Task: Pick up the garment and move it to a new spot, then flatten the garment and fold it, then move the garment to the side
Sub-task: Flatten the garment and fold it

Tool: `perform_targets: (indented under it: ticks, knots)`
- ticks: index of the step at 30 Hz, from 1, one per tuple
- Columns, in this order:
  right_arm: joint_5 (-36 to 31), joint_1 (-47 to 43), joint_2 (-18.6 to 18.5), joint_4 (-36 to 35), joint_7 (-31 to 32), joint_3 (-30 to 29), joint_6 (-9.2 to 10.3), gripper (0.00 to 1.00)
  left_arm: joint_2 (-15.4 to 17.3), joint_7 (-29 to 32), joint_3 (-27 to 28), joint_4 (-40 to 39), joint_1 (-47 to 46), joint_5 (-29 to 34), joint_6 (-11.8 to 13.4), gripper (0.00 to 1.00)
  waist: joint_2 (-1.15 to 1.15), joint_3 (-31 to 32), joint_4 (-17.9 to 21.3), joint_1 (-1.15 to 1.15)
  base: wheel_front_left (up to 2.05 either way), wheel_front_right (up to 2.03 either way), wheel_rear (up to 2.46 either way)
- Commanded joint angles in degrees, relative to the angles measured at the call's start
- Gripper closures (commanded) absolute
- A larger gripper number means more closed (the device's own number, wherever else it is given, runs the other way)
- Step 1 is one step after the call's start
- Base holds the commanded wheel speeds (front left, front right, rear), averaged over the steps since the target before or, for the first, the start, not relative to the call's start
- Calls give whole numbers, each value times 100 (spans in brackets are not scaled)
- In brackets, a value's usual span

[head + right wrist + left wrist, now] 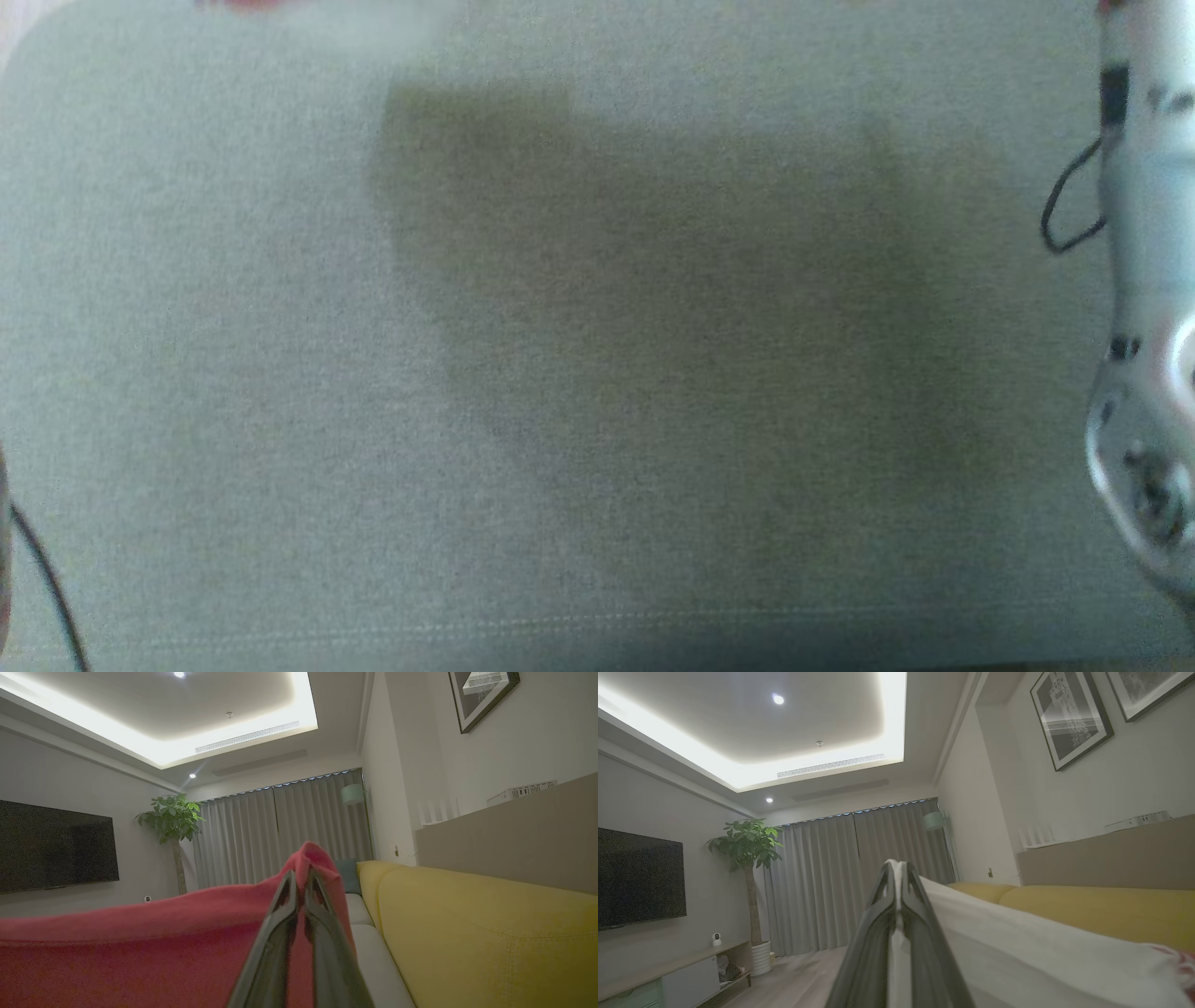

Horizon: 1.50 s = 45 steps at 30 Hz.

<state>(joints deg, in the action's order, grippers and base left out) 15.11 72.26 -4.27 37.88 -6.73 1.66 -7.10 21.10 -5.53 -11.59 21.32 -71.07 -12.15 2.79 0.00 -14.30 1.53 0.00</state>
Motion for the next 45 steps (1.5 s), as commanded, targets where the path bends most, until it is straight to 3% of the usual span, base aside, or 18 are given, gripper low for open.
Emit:
perform_targets:
  ticks: [1,6,10,14,19,28,37,45]
  knots:
    - [-84,381,133,171,-172,15,-39,100,154,-201,78,95,-470,121,114,100,0,-139,-102,0,0,0,0]
    - [13,1093,137,1527,-648,168,-39,100,-260,-782,-65,1073,-888,176,202,100,0,-645,-263,0,0,0,0]
    - [357,905,138,2227,-794,762,-39,100,-594,-929,-3,1520,-430,-157,-47,100,0,-1179,-377,0,0,0,0]
    - [585,480,138,2390,-821,1095,-39,100,-737,-943,331,1205,138,-451,-249,100,0,-1428,-409,0,0,0,0]
    - [763,69,138,1960,-825,1157,-39,100,-859,-945,752,450,778,-641,-580,100,0,-1518,-417,0,0,0,0]
    - [1063,-905,79,923,-826,865,-39,100,-949,-946,868,-746,2076,-950,-928,100,0,-1249,-356,0,0,0,0]
    - [1448,-2683,-124,-416,-826,621,-39,100,-1106,-944,902,-2069,4232,-1541,-937,100,0,-876,-353,0,0,0,0]
    - [1584,-4255,-32,-1531,-827,182,-39,100,-1320,-945,841,-2784,5813,-1483,-744,100,0,-425,-382,0,0,0,0]
